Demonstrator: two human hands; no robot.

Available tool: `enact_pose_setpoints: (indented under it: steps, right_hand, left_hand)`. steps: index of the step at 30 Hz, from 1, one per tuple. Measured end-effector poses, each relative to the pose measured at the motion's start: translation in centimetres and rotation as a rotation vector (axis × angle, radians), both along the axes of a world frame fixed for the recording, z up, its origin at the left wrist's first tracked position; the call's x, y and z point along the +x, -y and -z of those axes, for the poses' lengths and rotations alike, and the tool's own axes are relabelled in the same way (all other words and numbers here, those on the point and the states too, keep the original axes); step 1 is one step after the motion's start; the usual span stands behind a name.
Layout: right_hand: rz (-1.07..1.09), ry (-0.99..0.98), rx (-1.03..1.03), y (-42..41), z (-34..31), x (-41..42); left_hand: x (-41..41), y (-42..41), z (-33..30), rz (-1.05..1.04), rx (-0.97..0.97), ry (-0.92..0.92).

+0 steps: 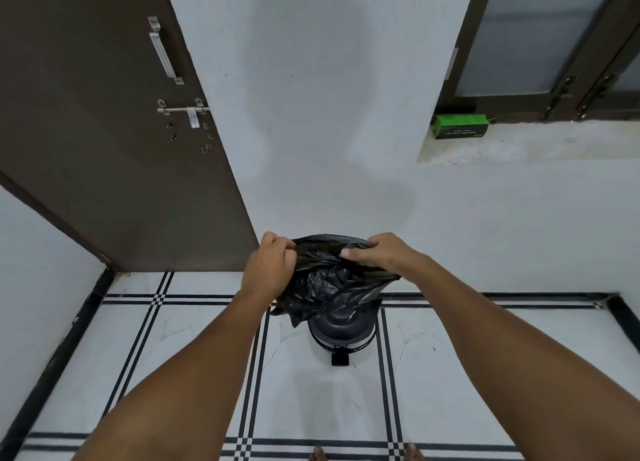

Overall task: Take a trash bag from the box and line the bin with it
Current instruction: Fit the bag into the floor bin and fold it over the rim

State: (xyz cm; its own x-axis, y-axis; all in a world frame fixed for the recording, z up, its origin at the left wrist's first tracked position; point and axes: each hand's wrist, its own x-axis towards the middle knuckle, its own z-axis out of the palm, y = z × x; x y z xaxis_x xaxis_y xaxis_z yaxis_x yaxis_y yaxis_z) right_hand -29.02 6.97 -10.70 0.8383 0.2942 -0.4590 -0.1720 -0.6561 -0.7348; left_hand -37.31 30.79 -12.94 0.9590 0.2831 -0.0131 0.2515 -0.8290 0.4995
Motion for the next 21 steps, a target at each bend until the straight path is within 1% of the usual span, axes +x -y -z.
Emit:
enact_pose_setpoints:
  steps: [2, 5, 6, 8, 10, 12, 14, 15, 16, 19, 21]
  right_hand:
    - [-0.073, 0.019, -0.050, 0.5, 0.5, -0.1]
    - [-0.119, 0.200, -0.227, 0.9, 1.5, 0.0]
    - [-0.100, 0.264, -0.311, 1.0, 1.7, -0.1]
    - [-0.004, 0.332, -0.483, 1.3, 1.7, -0.4]
    - [0.121, 0.363, -0.586, 1.8, 1.8, -0.5]
    - [0.192, 0.371, -0.616, 2.0, 1.9, -0.4]
    - [0.232, 0.379, -0.573, 1.4, 2.3, -0.4]
    - [0.258, 0.371, -0.532, 0.8, 2.5, -0.5]
    - [0.289, 0.342, -0.488, 0.1, 2.8, -0.8]
    - [0.356, 0.188, -0.307, -2.1, 4.0, -1.3]
    - [0.393, 0.101, -0.138, -2.7, 5.3, -1.4]
  left_hand:
    - [-0.2, 0.1, -0.1, 0.123, 0.064, -0.045]
    - [-0.4, 0.4, 0.0, 0.272, 0.228, -0.087]
    - [-0.4, 0.5, 0.2, 0.311, 0.296, -0.055]
    - [-0.4, 0.5, 0.4, 0.391, 0.414, -0.013]
    - [-0.3, 0.3, 0.7, 0.480, 0.516, -0.048]
    - [-0.4, -0.1, 0.6, 0.477, 0.577, -0.094]
    - [-0.1, -0.4, 1.3, 0.367, 0.606, -0.161]
    - [0.0, -0.4, 1.8, 0.291, 0.574, -0.196]
    - [0.1, -0.4, 2.4, 0.206, 0.493, -0.214]
    - [0.7, 0.3, 3.4, -0.004, 0.168, -0.176]
    - [1.0, 0.9, 4.1, -0.090, 0.026, -0.142]
